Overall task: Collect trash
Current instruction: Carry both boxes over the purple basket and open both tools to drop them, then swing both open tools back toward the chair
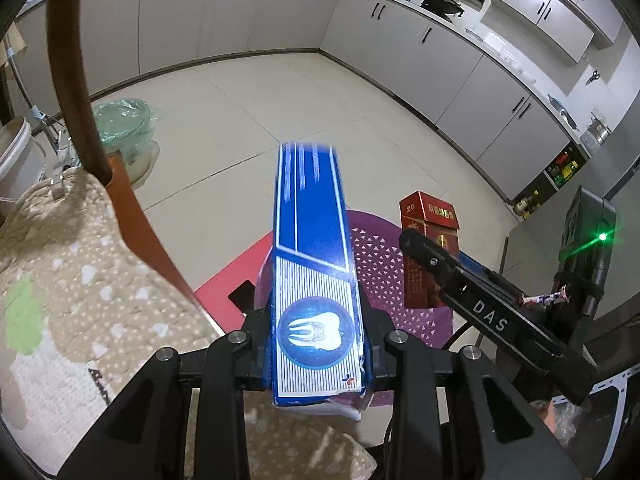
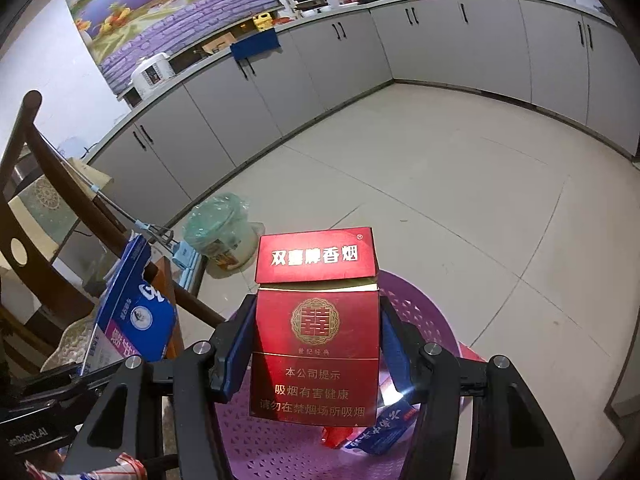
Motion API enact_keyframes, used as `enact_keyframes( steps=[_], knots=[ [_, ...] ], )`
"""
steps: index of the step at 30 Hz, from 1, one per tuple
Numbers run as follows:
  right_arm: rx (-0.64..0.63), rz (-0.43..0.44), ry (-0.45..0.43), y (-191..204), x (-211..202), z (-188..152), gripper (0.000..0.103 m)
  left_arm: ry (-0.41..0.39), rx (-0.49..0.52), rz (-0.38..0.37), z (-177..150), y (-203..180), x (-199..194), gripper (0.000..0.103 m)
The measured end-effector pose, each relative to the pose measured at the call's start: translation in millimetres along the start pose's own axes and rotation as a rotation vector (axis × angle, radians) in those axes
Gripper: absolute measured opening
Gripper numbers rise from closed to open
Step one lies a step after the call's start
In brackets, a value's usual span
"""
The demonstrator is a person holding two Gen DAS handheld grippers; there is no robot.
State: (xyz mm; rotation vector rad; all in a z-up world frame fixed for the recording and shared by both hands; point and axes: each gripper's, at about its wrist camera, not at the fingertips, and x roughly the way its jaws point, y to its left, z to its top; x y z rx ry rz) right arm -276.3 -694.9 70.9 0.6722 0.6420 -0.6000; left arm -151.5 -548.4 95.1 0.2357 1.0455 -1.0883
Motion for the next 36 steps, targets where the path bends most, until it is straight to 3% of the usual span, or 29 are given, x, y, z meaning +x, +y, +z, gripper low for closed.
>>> enact_keyframes(
  steps=[5, 11, 20, 24, 31, 36],
  knots=[
    [0.024, -0.038, 0.004, -3.8, 1.7, 1.1, 0.068, -0.01, -0.003, -0.027, 1.6, -5.9, 1.1, 0.046],
    [0.003, -0.077, -0.016, 1.5, -0.4, 0.1, 0.073, -0.023, -0.01, -0.022, -5.0, 0.0, -12.9, 0.052],
    [-0.091, -0.11, -0.039, 26.4, 0.9, -6.5, 0.076, -0.08, -0.023, 0.044, -36.3, 6.8, -62.6, 0.069],
    [-0.143, -0.117, -0.064, 42.5, -1.3, -10.9, 0.078, -0.105, -0.054, 0.078, -55.9, 16.3, -90.7, 0.071],
    [-0.206, -0.129, -0.098, 72.8, -5.8, -23.6, 0.08, -0.142, -0.186, 0.158, -104.2, 68.9, -151.0, 0.072],
    [-0.27, -0.127, -0.108, 100.9, -8.0, -33.9, 0.081, -0.169, -0.302, 0.259, -148.0, 126.1, -196.9, 0.073]
  ],
)
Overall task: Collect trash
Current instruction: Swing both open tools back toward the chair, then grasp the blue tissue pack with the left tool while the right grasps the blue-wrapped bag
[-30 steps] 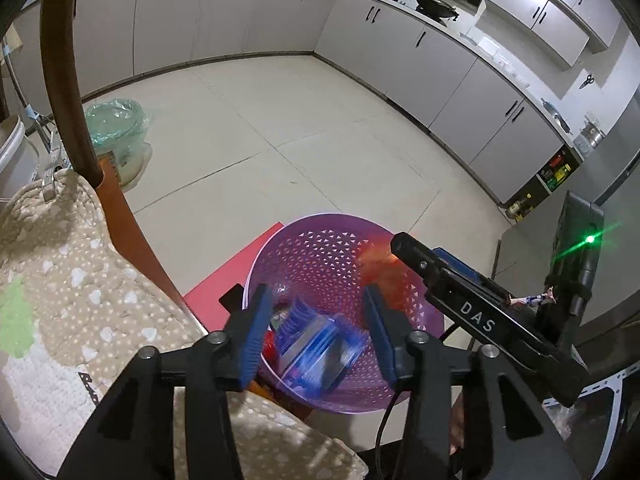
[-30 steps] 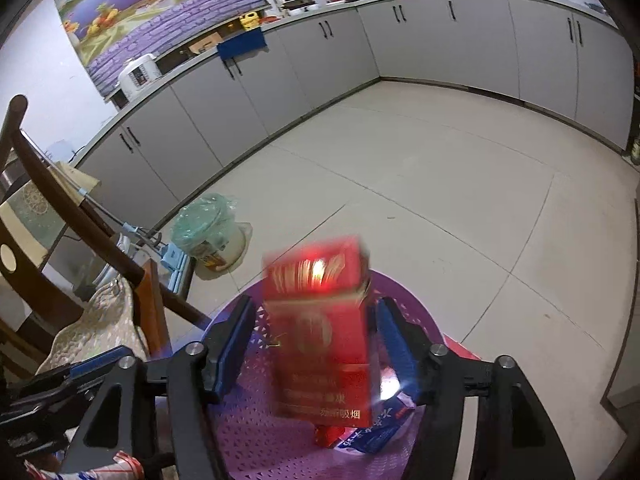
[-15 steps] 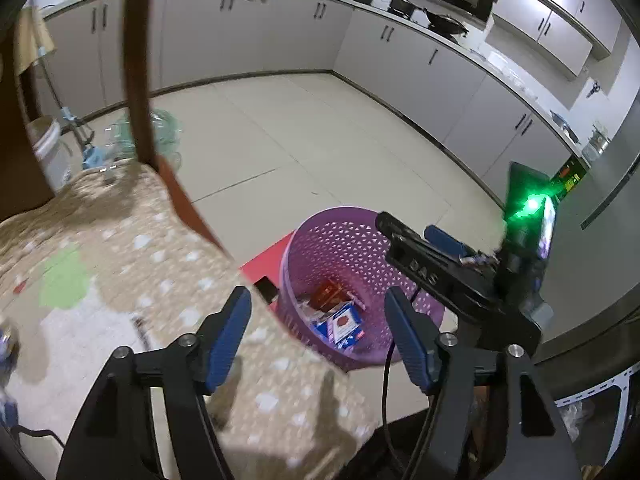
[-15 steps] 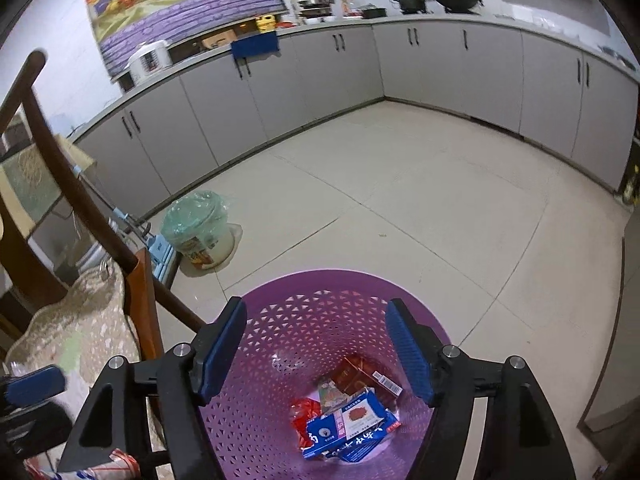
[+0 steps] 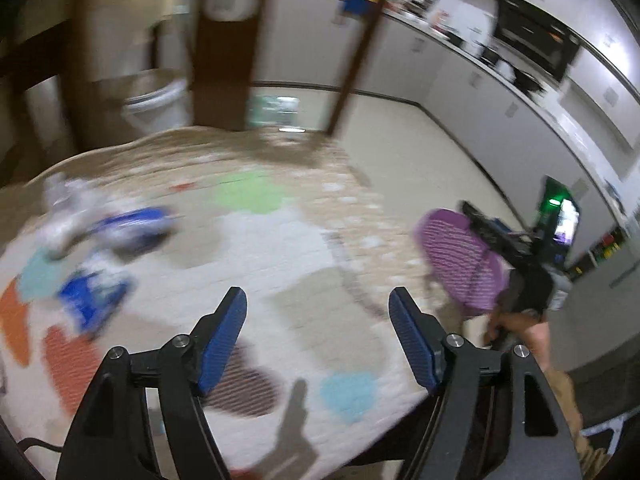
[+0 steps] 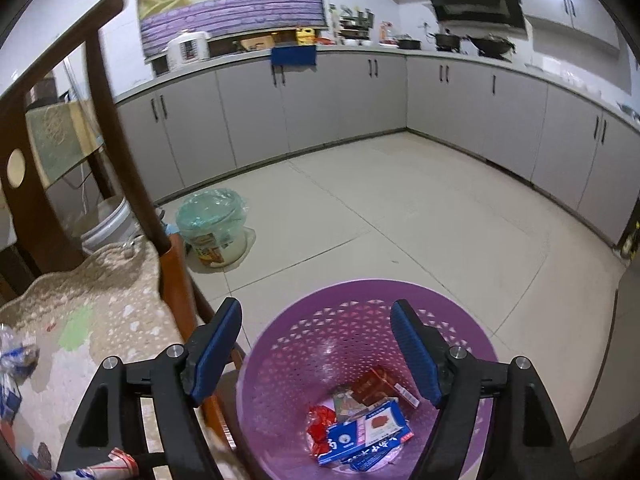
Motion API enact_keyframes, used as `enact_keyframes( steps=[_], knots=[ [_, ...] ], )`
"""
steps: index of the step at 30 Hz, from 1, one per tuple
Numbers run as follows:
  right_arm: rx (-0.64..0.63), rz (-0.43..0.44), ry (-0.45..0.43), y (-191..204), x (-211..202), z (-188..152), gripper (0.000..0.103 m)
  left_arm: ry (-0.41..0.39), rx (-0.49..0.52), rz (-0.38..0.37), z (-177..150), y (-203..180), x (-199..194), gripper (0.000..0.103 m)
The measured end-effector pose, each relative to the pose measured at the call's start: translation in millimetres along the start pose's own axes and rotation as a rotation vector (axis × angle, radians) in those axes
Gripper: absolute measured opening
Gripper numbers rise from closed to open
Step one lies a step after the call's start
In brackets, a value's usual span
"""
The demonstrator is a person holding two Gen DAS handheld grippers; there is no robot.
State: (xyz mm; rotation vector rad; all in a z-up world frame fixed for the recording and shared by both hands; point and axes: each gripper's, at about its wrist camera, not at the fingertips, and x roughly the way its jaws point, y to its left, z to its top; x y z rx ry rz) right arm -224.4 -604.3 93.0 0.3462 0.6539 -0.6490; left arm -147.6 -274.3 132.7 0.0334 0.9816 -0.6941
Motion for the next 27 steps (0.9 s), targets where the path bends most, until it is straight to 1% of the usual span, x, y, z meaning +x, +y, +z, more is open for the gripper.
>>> enact_keyframes(
  steps=[3, 4, 6, 8, 10, 12, 13, 15, 16, 18, 19, 22, 25, 26, 27],
  knots=[
    [-0.065, 0.006, -0.027, 23.1, -8.6, -3.4, 0.081, -0.018, -0.038, 0.097, -9.9, 49.0, -17.7, 0.074],
    [-0.089, 0.009, -0.039, 31.2, -12.5, -6.0, 0.082, -0.017, -0.056, 0.14, -13.9, 70.7, -22.5, 0.074],
    [-0.138, 0.016, -0.059, 46.1, -19.3, -11.5, 0.084, -0.007, -0.065, 0.178, -16.8, 98.0, -26.4, 0.076],
    [-0.172, 0.037, -0.059, 59.7, -23.8, -17.6, 0.084, -0.001, -0.043, 0.217, -17.5, 120.6, -26.5, 0.076],
    [-0.181, 0.086, -0.029, 70.0, -24.6, -22.7, 0.084, 0.003, -0.01, 0.253, -16.0, 140.4, -22.1, 0.076],
    [-0.181, 0.137, 0.012, 79.3, -24.7, -28.6, 0.084, 0.008, 0.01, 0.239, -14.2, 153.5, -16.7, 0.077],
    [-0.182, 0.169, 0.034, 85.1, -26.1, -32.3, 0.084, 0.016, 0.018, 0.216, -11.7, 160.2, -11.3, 0.077],
    [-0.197, 0.225, 0.07, 97.6, -29.1, -38.8, 0.084, 0.03, 0.031, 0.189, -9.4, 164.4, -4.2, 0.077],
    [-0.211, 0.248, 0.087, 105.8, -31.8, -43.3, 0.084, 0.034, 0.054, 0.171, -8.6, 166.3, 1.4, 0.077],
    [-0.251, 0.294, 0.122, 124.6, -34.7, -50.6, 0.084, 0.046, 0.108, 0.159, -6.8, 160.2, 7.6, 0.077],
    [-0.276, 0.313, 0.138, 134.8, -36.0, -53.5, 0.084, 0.056, 0.153, 0.156, -5.6, 156.1, 14.1, 0.077],
    [-0.336, 0.358, 0.163, 163.1, -39.3, -57.2, 0.084, 0.081, 0.228, 0.151, -4.2, 149.6, 32.0, 0.078],
    [-0.375, 0.411, 0.182, 191.5, -42.6, -56.3, 0.084, 0.095, 0.234, 0.149, -2.2, 150.1, 44.2, 0.077],
    [-0.387, 0.428, 0.188, 200.0, -43.6, -55.9, 0.084, 0.105, 0.206, 0.147, -1.3, 153.4, 46.8, 0.067],
    [-0.402, 0.445, 0.198, 209.9, -42.7, -55.3, 0.084, 0.111, 0.17, 0.158, -1.1, 158.0, 47.2, 0.052]
  ],
)
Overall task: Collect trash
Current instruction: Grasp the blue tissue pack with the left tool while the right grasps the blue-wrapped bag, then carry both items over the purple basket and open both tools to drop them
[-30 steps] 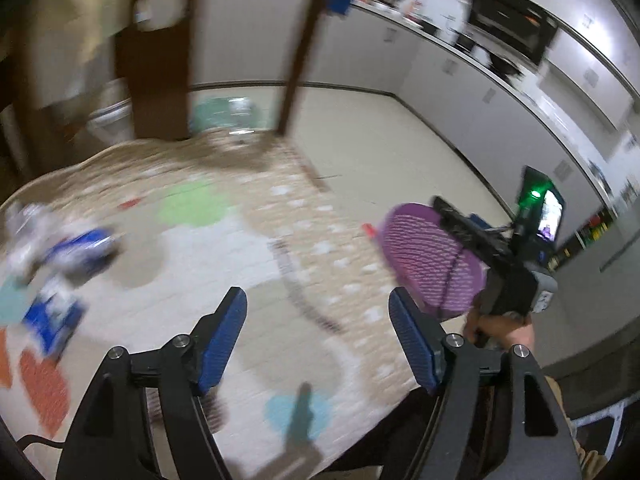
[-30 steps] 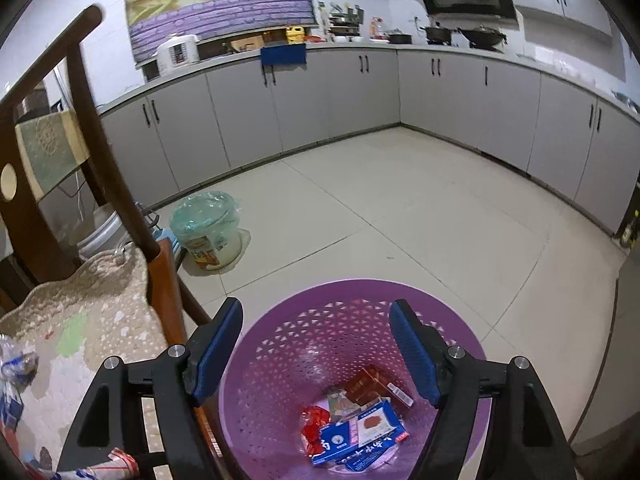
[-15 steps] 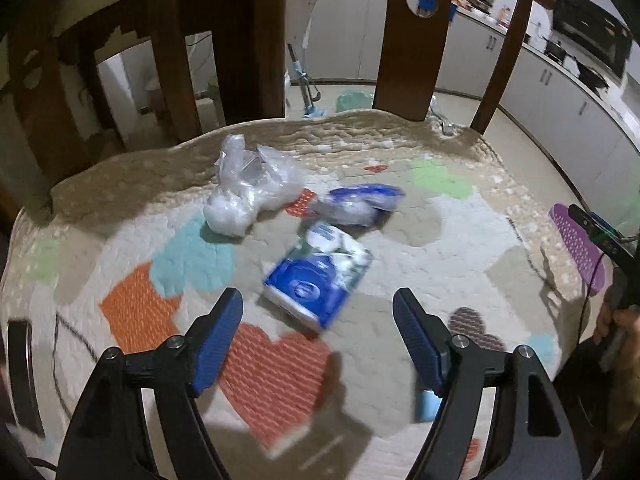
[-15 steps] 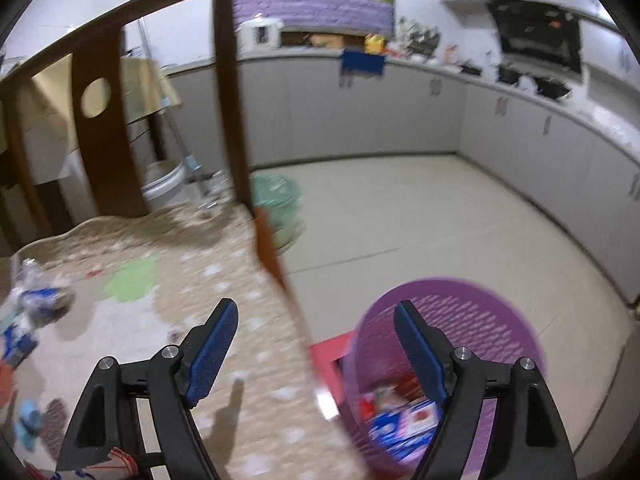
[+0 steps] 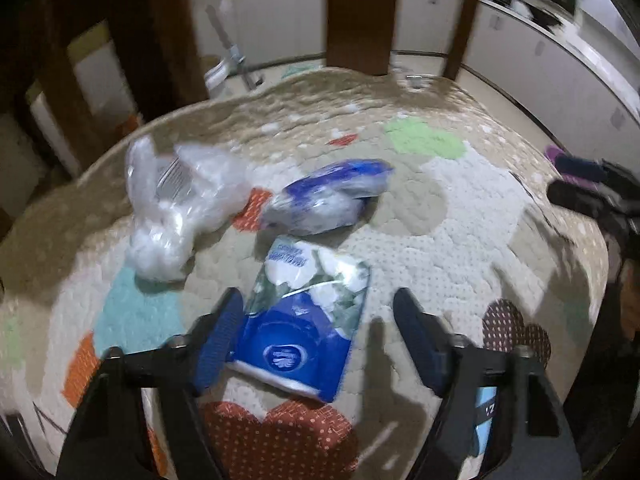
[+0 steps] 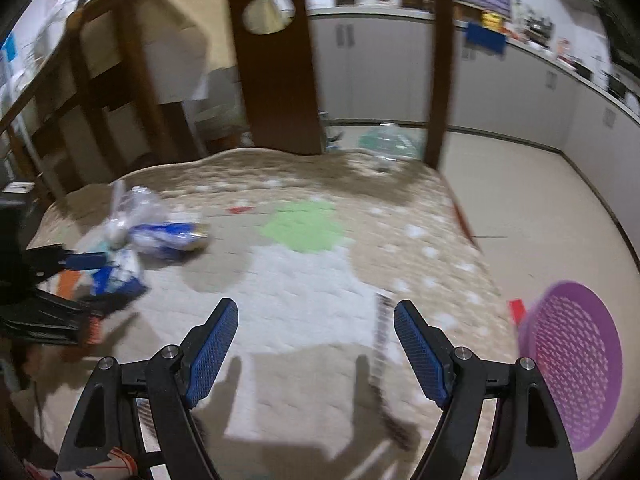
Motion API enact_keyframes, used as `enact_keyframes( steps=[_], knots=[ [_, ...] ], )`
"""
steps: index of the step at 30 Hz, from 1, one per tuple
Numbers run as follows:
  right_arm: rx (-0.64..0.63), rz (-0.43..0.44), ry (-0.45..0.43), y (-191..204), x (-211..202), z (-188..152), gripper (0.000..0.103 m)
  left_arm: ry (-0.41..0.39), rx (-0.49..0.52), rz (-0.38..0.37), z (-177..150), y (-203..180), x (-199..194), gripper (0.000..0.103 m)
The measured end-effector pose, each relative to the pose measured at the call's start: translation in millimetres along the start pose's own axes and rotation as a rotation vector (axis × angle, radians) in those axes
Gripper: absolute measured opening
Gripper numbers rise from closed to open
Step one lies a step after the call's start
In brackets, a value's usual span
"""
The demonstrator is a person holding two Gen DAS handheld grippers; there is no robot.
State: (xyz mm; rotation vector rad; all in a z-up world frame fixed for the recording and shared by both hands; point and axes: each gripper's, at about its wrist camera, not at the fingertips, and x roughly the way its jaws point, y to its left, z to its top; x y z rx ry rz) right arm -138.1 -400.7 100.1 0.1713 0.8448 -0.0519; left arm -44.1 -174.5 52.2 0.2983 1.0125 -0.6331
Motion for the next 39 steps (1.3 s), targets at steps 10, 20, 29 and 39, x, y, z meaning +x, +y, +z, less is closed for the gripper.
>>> enact_keyframes(
  steps=[10, 20, 29, 39],
  knots=[
    [-0.242, 0.179, 0.107, 81.0, 40.7, 38.8, 0.085, -0.056, -0.243, -0.016, -48.5, 35.3, -49.9, 0.05],
    [-0.649, 0.164, 0.224, 165.4, 118.1, 58.8, 0.085, -0.069, -0.319, -0.004, -78.7, 50.0, -66.9, 0.05],
    [-0.467, 0.215, 0.314, 150.0, 139.2, 63.5, 0.042, -0.077, -0.34, -0.004, -87.5, 51.5, -73.3, 0.05],
    [-0.104, 0.292, 0.254, 76.6, 73.7, 55.3, 0.037, -0.097, -0.298, 0.06, -82.0, 30.0, -88.7, 0.05]
  ],
)
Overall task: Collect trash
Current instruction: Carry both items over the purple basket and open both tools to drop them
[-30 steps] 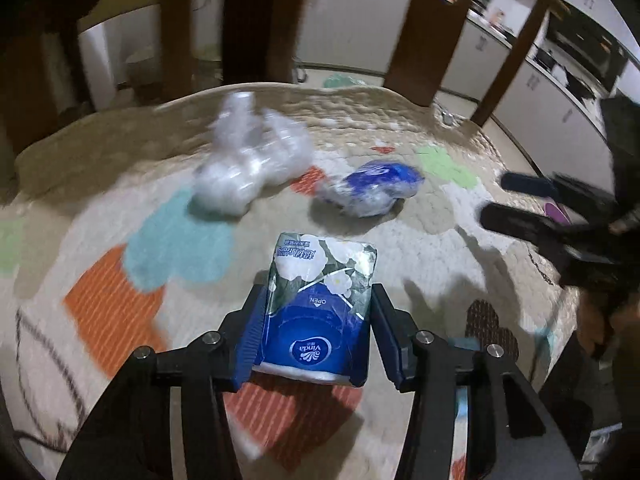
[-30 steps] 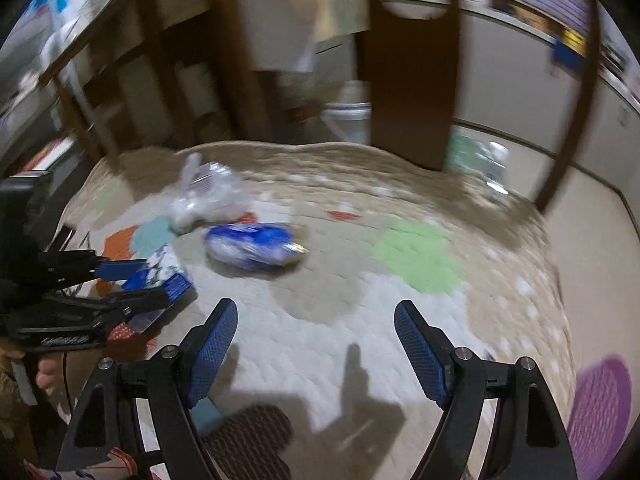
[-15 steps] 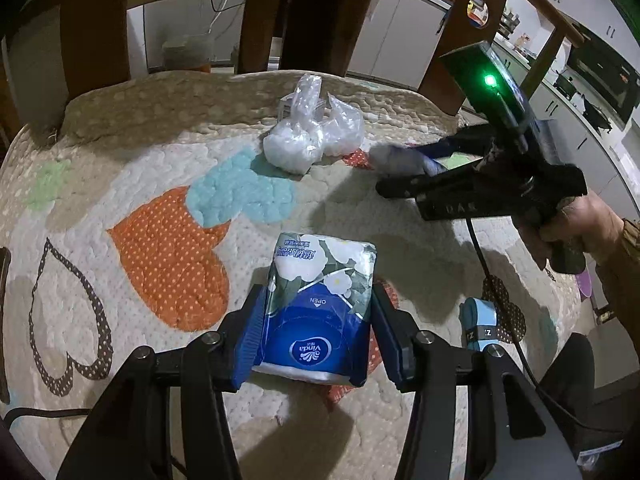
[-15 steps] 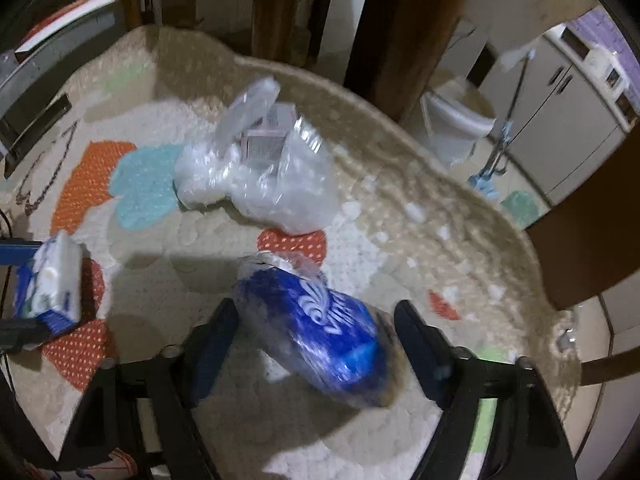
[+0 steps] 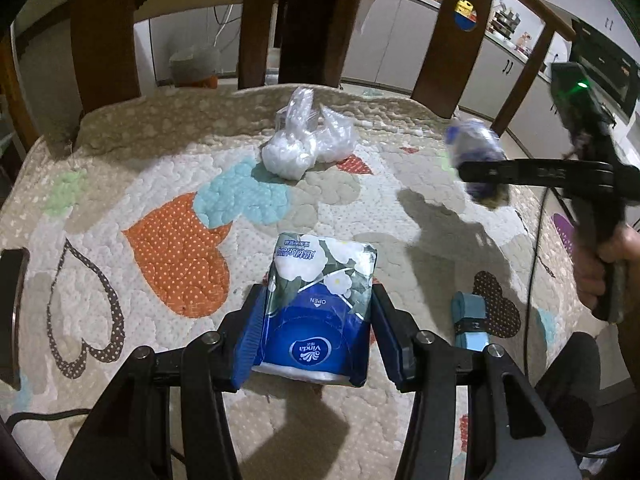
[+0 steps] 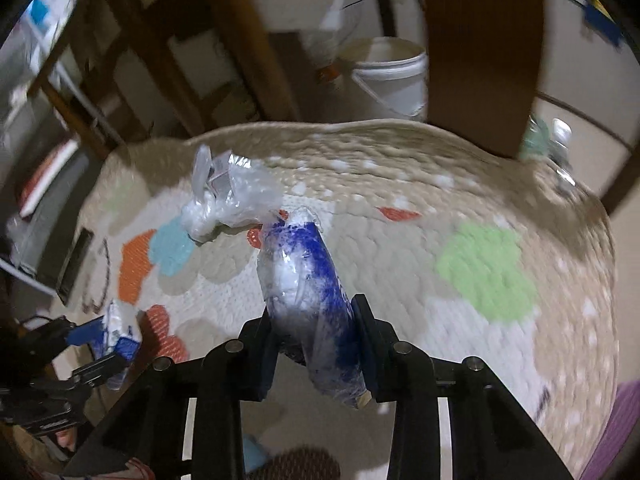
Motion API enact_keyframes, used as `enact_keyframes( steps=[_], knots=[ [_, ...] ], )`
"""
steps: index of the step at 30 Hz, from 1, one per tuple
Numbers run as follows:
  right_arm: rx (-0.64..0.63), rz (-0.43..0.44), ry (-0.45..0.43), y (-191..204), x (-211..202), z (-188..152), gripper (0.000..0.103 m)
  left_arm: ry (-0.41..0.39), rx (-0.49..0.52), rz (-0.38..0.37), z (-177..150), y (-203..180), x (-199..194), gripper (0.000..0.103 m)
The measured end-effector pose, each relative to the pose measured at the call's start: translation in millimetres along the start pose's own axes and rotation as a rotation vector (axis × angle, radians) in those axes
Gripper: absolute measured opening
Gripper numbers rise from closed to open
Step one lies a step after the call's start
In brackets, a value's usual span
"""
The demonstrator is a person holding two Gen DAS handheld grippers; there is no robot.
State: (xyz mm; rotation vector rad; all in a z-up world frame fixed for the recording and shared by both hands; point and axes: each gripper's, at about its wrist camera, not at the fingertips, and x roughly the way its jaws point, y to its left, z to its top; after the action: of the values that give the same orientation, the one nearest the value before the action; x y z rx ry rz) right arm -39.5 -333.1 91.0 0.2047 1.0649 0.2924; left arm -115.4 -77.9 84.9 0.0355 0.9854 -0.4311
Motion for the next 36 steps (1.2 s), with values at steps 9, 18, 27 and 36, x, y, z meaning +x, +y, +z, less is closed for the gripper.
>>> enact_keyframes(
  steps=[9, 18, 27, 36],
  knots=[
    [0.18, 0.027, -0.102, -27.9, -60.4, -61.3, 0.037, -0.017, 0.079, 0.026, 0.8, -44.0, -17.8, 0.05],
    [0.31, 0.005, -0.198, -52.8, -106.8, -131.3, 0.038, -0.019, 0.186, 0.013, 0.1, -101.4, -26.7, 0.05],
    [0.389, -0.072, -0.286, -80.5, -143.5, -169.9, 0.038, -0.025, 0.292, 0.047, 3.5, -159.0, -26.6, 0.05],
    [0.444, -0.089, -0.315, -96.3, -152.8, -188.6, 0.038, -0.002, 0.413, 0.081, -1.9, -207.8, -13.9, 0.05]
  ],
)
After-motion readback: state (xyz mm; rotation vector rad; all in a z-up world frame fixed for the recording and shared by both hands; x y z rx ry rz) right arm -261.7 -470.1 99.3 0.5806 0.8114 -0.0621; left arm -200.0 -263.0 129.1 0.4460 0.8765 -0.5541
